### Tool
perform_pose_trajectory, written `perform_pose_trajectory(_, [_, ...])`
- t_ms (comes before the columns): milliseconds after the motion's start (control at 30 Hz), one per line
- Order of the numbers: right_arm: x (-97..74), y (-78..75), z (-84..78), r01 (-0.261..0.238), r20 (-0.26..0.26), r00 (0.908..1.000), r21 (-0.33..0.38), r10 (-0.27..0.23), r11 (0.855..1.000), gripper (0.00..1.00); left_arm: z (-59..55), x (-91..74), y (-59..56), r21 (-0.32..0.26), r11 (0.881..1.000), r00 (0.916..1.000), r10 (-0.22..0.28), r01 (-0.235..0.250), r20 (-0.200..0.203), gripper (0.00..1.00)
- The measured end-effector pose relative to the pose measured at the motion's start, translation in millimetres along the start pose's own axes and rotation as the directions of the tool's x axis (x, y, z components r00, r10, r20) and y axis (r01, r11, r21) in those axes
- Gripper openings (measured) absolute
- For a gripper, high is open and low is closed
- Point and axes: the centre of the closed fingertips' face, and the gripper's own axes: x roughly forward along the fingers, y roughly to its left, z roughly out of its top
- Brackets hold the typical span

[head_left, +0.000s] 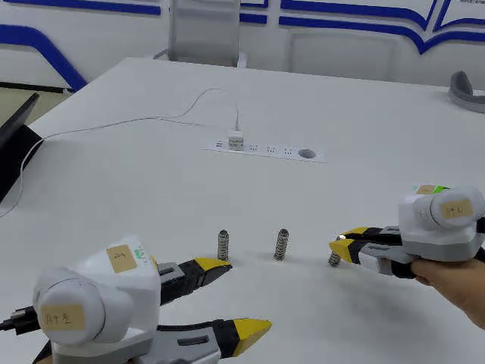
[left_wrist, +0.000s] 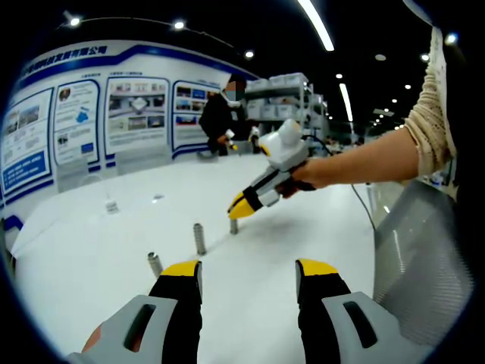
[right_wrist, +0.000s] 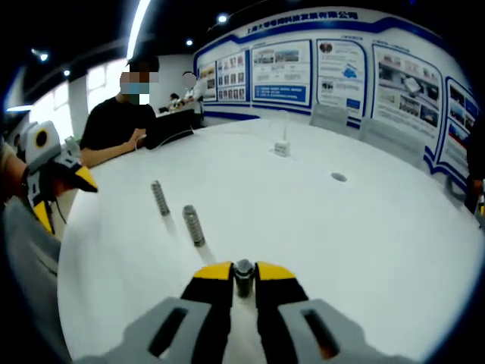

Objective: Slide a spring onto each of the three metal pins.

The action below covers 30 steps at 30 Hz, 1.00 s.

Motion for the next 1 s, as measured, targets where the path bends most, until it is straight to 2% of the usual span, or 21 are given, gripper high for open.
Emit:
perform_pose_trajectory(200, [0.2, 2.0, -5.0, -0.007, -0.022, 0.9997, -0.012, 0.007, 1.0, 0.16, -1.0, -1.6, 2.9, -0.002, 1.0, 1.0, 0.007, -0.007, 0.001, 0.51])
perform_pose_trajectory(467, [-5.8, 0.0, -3.7, 0.002, -0.008, 1.0, -0.004, -0.002, 1.0, 0.22, 0.3, -3.2, 7.7, 0.002, 1.0, 0.9999, 0.015, -0.015, 0.003, 0.51])
perform_pose_trajectory(733, [-20.7, -3.6, -9.9, 0.026, 0.004, 0.9997, 0.007, -0.026, 1.0, 0.27, -1.4, -4.3, 16.0, 0.004, 1.0, 0.9995, 0.031, -0.031, 0.003, 0.52])
perform_pose_trajectory(1000, [-39.3, -2.3, -10.7, 0.039, 0.03, 0.9988, 0.004, -0.039, 0.999, 0.32, -9.5, -6.9, 29.7, -0.001, 0.998, 0.998, 0.062, -0.062, -0.011, 0.53])
